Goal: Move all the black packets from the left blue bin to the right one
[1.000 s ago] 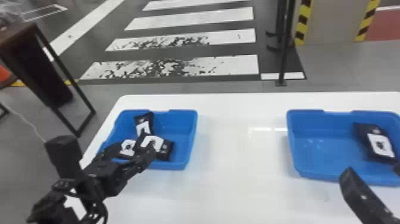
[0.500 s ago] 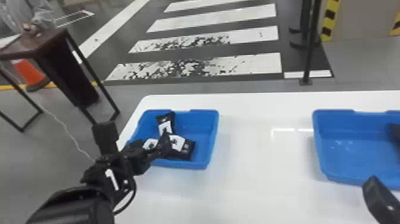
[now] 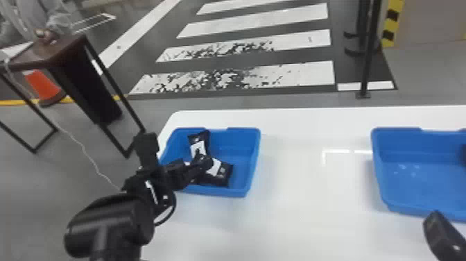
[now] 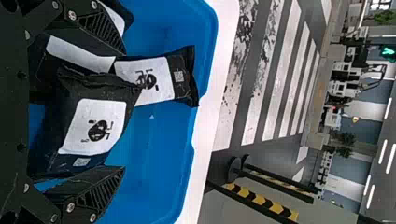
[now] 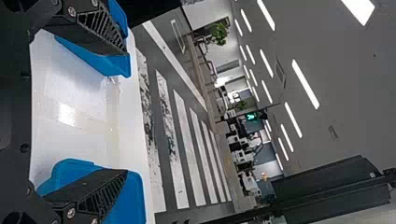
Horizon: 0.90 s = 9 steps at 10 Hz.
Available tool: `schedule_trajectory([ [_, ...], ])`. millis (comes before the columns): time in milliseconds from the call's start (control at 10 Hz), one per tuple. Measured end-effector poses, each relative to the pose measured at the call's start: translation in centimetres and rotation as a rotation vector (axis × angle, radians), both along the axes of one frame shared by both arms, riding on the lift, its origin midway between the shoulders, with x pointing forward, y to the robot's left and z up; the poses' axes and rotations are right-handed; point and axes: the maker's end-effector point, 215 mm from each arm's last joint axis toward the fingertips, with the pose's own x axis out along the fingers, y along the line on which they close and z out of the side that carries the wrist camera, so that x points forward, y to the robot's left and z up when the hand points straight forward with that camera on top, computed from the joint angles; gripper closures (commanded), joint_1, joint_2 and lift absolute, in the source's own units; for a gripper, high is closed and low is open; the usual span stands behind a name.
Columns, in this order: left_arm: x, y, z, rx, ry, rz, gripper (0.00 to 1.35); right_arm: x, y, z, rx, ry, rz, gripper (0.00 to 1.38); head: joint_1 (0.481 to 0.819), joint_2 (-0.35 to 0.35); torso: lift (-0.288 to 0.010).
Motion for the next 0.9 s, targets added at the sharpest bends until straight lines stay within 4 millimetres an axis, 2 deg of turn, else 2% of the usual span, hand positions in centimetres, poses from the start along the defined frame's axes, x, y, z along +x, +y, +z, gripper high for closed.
schedule_trajectory([
  [400,1.8,-0.9,-2.5,-0.049,0.054,-0.013,0.19,0.0,0.3,-0.5,0.015,0.016,0.009,0.13,0.695,0.306,-0.140],
  [500,1.9,-1.0,-2.9,-0.060,0.063,-0.013,0.26,0.0,0.4,-0.7,0.018,0.021,0.010,0.13,0.695,0.306,-0.140],
  [600,2.0,-1.3,-3.3,-0.075,0.066,-0.014,0.57,0.0,0.4,-0.8,0.021,0.026,0.011,0.13,0.695,0.303,-0.140],
  [700,2.3,-1.9,-3.5,-0.089,0.067,-0.024,0.82,0.0,0.5,-1.0,0.024,0.030,0.013,0.13,0.695,0.299,-0.140],
  [900,2.5,-3.3,-3.9,-0.111,0.073,-0.046,0.81,-0.1,0.7,-1.3,0.035,0.041,0.017,0.13,0.695,0.283,-0.140],
])
